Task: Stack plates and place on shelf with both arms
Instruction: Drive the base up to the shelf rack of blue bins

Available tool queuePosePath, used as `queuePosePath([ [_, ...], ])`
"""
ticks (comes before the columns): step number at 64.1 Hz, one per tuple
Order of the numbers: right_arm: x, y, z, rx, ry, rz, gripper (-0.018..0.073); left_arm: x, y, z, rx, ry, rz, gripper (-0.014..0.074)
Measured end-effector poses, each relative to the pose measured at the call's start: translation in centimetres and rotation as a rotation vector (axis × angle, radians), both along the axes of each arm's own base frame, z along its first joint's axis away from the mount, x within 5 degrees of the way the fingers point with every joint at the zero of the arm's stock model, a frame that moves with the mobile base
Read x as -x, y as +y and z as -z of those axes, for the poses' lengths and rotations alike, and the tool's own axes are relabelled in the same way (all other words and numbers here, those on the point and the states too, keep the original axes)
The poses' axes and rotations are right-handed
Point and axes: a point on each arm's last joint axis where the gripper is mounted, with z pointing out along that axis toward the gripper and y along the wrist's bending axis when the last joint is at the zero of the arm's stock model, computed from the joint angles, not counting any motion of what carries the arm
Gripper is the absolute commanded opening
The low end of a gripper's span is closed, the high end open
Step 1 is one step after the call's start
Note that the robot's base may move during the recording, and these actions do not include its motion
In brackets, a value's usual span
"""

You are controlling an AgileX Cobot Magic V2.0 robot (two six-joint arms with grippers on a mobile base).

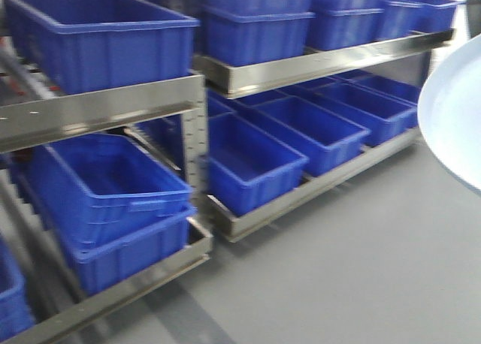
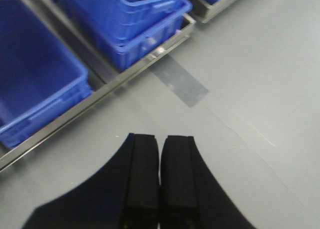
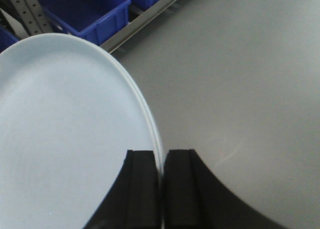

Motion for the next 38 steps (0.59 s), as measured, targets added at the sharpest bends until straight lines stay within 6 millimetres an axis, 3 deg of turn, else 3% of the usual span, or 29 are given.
queuePosePath([
  [38,0.00,0.00,0.00,0.000,0.000,0.000,0.0057,0.00,0.00,0.00,0.000,0.000,0.000,0.0087],
])
